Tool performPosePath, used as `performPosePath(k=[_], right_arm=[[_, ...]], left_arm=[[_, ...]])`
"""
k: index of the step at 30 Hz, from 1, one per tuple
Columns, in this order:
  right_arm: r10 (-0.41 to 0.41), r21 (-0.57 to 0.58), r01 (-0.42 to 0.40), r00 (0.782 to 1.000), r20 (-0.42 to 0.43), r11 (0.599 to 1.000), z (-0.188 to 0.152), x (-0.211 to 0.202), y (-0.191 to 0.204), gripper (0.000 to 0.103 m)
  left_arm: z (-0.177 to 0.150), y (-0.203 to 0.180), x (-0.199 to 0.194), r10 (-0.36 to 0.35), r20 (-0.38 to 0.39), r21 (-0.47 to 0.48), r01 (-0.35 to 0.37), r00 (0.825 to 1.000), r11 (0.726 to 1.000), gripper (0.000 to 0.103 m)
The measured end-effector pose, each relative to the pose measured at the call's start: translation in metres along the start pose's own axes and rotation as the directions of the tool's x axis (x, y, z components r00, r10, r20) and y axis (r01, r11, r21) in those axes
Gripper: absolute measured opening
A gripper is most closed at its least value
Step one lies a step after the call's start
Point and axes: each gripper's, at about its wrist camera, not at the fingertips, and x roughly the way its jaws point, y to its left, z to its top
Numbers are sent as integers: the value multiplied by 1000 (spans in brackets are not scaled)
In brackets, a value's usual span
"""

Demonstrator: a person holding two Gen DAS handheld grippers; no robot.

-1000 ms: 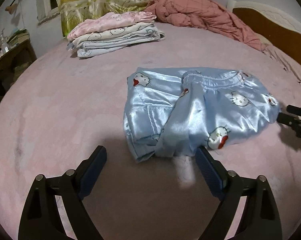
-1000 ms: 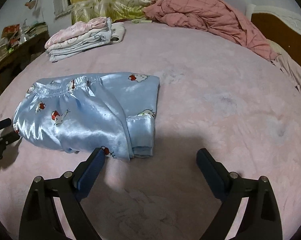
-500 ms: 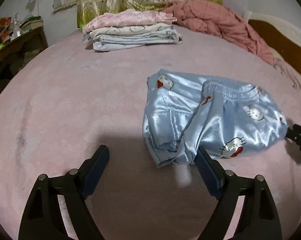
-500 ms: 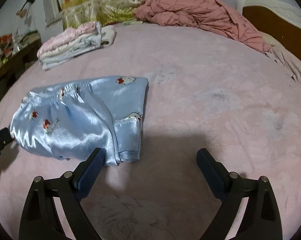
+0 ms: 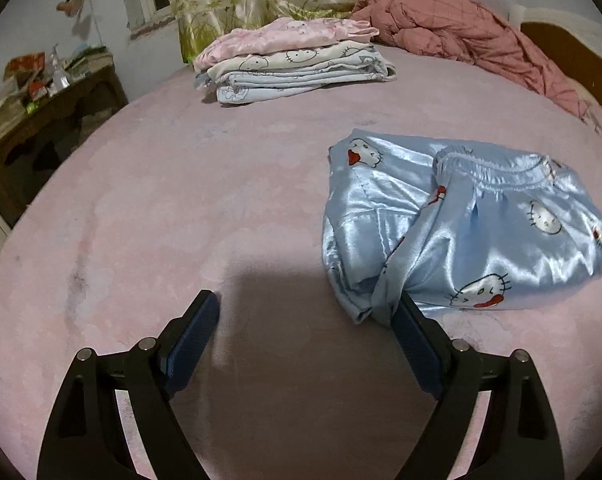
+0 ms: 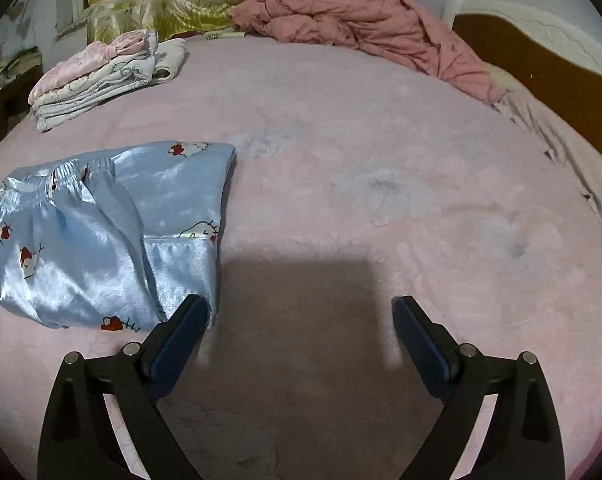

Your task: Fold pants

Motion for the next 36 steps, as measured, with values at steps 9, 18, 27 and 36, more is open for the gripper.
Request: performPosePath(k=[9, 18, 27, 36], right_arm=[[275, -22, -274, 955, 113, 962, -3, -31, 2, 88], [116, -90, -116, 993, -3, 989, -1, -3, 29, 89], [59, -85, -59, 998, -3, 995, -3, -2, 20, 95], [22, -78, -21, 1000, 2, 997, -4, 1, 18, 99]], left_arm=[[1, 9, -2, -108, 3, -47, 108, 994, 993, 85], [-1, 0, 0, -61, -1, 0, 61, 998, 998, 87], [-4, -15, -2, 114, 41, 95, -118, 993, 989, 88], [-4, -10, -4, 151, 55, 70, -154, 987, 986, 88]])
